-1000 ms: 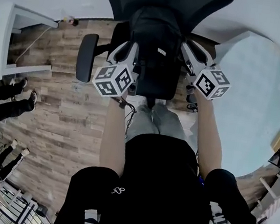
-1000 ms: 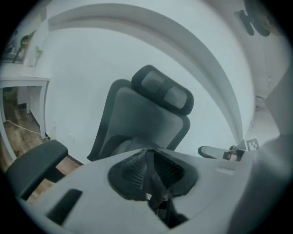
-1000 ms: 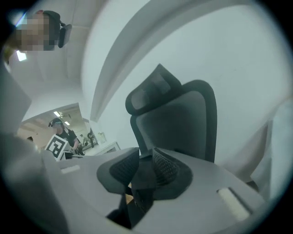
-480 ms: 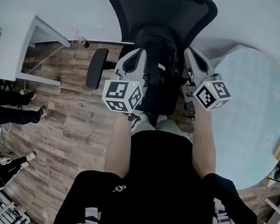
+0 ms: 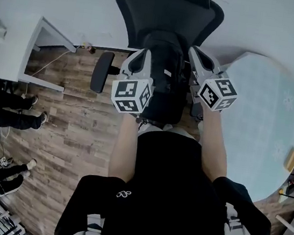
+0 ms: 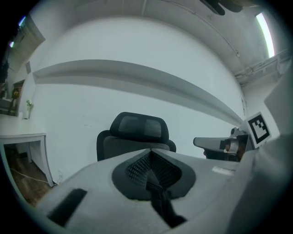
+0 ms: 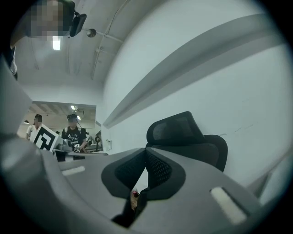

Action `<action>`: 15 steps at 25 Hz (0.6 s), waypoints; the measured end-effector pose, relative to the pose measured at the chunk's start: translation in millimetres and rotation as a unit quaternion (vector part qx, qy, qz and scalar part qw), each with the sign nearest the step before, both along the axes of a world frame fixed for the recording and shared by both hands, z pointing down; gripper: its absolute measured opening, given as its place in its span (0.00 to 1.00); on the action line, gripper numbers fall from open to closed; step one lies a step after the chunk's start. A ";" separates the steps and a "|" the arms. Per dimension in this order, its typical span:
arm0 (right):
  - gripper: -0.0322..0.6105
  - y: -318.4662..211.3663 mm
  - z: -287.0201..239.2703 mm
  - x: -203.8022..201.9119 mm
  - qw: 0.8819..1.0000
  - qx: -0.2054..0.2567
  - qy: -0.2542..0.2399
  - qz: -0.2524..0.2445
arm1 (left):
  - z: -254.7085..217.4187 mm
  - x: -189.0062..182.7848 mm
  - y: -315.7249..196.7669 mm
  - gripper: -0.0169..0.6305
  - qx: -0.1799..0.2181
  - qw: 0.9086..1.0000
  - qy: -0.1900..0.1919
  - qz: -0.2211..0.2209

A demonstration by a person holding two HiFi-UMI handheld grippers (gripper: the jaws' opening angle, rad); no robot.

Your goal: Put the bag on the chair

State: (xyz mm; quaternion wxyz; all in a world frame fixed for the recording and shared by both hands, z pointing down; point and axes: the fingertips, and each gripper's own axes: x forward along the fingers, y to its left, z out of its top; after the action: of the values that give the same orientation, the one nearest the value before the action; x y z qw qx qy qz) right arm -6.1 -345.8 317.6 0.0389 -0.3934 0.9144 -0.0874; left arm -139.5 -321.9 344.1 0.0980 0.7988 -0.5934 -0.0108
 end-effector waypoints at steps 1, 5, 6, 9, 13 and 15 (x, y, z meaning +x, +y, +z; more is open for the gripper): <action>0.06 -0.3 -0.4 -1.4 1.000 0.000 0.000 -0.003 | -1.1 -0.1 -0.5 0.03 0.001 1.000 -0.001 -0.001; 0.06 -1.3 0.3 -7.5 1.000 0.001 0.008 -0.011 | -5.1 -3.3 -2.4 0.03 0.004 1.000 -0.002 -0.008; 0.06 -1.7 1.2 -8.3 1.000 0.002 0.012 -0.012 | -5.6 -4.2 -2.7 0.03 0.004 1.000 -0.003 -0.010; 0.06 -3.6 2.6 -8.0 0.999 0.008 0.029 -0.010 | -6.8 -4.5 -4.1 0.03 0.006 1.000 -0.005 -0.015; 0.06 -4.9 0.9 -8.6 0.999 0.015 0.036 -0.009 | -6.6 -4.8 -4.8 0.03 0.005 1.000 -0.008 -0.017; 0.06 -5.4 -0.9 -9.5 0.999 0.019 0.039 -0.012 | -7.4 -4.8 -5.7 0.03 0.006 1.000 -0.007 -0.018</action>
State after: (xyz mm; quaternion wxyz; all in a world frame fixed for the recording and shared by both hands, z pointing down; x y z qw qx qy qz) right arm -15.6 -351.2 316.6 0.0094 -0.3850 0.9213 -0.0545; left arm -144.3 -327.6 336.7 0.0890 0.7889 -0.6080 -0.0106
